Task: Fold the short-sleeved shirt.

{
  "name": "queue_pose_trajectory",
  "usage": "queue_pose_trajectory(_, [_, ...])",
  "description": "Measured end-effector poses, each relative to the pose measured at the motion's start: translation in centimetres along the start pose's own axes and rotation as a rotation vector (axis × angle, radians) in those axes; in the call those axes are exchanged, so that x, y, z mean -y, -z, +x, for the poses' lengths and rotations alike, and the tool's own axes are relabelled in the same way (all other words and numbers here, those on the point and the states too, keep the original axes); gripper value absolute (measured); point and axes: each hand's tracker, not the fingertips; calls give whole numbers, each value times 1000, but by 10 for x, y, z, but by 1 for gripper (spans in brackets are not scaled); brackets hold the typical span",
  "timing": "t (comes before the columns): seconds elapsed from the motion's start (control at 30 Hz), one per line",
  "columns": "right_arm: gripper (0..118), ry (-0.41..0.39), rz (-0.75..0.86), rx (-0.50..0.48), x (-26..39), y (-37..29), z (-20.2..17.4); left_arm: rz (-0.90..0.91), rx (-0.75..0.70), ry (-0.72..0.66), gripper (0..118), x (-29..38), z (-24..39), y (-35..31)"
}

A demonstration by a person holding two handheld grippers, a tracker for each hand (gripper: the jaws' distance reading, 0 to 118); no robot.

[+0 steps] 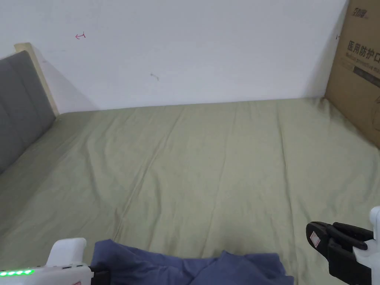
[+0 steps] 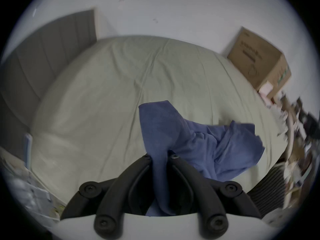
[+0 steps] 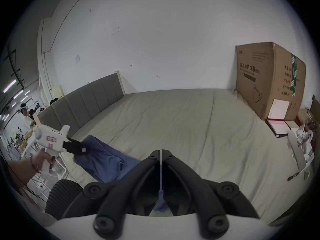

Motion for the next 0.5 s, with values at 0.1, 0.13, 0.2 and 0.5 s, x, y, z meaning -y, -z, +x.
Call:
queue_pose_trajectory(0.1, [1, 18, 0, -27, 2, -2, 2, -28, 152, -77, 10, -6, 20, -6])
queue_pose_trajectory(0.13, [1, 23, 1, -34, 3, -3, 2, -24, 233, -114, 10, -9, 31, -6])
queue_pose_trajectory(0.2, [1, 26, 6, -39, 5, -7, 3, -50, 351, -154, 10, -19, 57, 3])
queue_pose_trajectory(0.5, [1, 42, 22, 4, 13, -26, 18, -321, 582, -125, 10, -38, 205, 106])
